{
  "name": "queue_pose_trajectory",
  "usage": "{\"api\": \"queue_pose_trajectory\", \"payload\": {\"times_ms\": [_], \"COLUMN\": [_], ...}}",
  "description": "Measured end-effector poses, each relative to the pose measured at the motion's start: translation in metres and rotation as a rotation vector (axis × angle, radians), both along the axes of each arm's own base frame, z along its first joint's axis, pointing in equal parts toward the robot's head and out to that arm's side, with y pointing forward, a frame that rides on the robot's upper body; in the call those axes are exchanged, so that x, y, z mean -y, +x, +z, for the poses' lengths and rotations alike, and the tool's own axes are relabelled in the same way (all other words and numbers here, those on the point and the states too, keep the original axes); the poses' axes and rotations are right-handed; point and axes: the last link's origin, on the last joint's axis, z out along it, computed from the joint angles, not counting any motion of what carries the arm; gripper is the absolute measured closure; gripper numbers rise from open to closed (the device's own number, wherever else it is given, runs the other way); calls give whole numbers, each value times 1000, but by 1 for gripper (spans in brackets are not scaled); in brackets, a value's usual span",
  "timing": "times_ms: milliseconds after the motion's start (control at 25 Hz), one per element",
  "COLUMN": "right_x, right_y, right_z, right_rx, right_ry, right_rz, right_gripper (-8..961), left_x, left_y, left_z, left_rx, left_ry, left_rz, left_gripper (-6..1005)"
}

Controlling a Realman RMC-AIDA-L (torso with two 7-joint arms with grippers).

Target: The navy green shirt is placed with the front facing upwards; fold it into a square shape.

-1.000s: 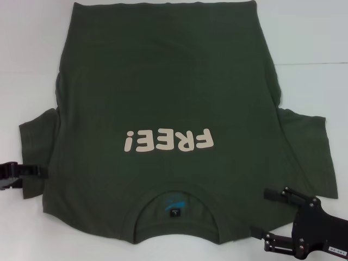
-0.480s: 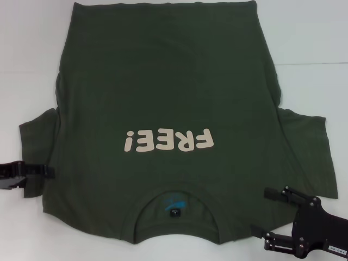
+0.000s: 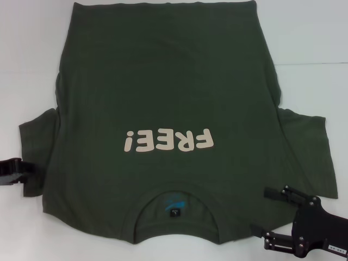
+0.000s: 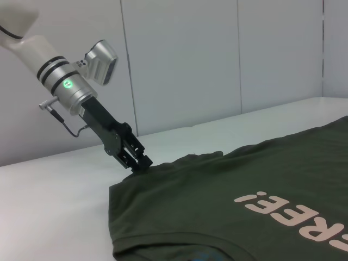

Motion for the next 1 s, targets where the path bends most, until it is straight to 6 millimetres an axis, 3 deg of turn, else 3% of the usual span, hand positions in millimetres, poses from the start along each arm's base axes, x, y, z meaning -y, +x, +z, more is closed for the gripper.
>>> {"api": "queue_pose_trajectory", "payload": {"times_ms": [200, 280, 520, 1000], "right_x": [0, 0, 0, -2], "right_y": [0, 0, 0, 0], "right_z": [0, 0, 0, 1], "right_rx": [0, 0, 0, -3], "right_ry": [0, 0, 0, 8], "right_rz": [0, 0, 1, -4], "right_gripper": [38, 38, 38, 38], "left_x": [-1, -1, -1, -4], "left_y": [1, 1, 2, 6], "left_z": [-3, -4, -4, -7], "left_rx": [-21, -23, -25, -55], "left_ry": [-17, -20, -22, -48], "left_rz": [-10, -11, -16, -54], "left_gripper": [458, 686, 700, 863]}}
